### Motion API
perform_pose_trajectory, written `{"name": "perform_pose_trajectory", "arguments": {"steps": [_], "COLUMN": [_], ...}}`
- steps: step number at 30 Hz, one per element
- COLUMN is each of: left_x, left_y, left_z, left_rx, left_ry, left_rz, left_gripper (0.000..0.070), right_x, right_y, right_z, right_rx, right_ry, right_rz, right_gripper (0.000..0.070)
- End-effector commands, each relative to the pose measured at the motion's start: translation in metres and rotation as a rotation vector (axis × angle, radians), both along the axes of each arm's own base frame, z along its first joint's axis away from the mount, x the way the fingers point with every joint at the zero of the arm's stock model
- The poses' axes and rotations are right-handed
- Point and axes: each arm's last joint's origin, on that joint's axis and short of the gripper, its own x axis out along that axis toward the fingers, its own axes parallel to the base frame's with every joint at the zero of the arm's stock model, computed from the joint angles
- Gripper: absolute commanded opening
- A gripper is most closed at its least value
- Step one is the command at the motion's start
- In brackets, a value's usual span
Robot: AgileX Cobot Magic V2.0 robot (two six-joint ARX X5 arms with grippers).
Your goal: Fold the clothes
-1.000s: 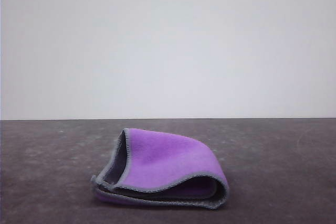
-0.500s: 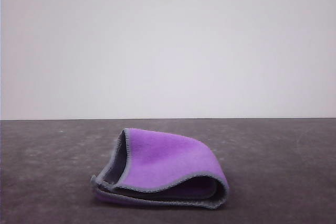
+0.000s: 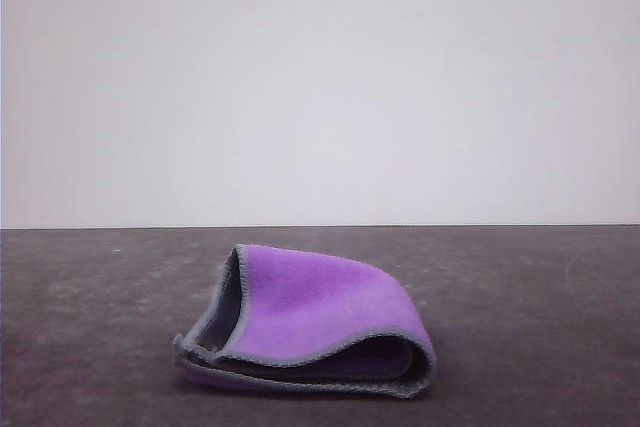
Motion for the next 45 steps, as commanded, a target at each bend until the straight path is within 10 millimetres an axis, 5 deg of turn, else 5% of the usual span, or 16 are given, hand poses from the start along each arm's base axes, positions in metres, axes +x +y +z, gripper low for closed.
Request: {"name": "perform_pose_trajectory", "arguments": {"steps": [1,45], "left_x": [0.0008,0.0075], "left_y": [-0.0002,-0.0006], "left_z": [-0.0063,-0.0097], "left_rx": [0.0,0.009], "left_ry": [0.019,-0.097], "left_rz": [-0.002,-0.005], "left_gripper": [0.0015,0.0016], "right_x": [0.0004,0.0004], "right_y": [-0.0002,-0.0002], "right_z": [-0.001,-0.0009], "right_rx": [0.011,0.011], "right_ry": [-0.006,-0.006], "right_rz": [-0.006,-0.005], "right_gripper": [0.0012,0.0012]}}
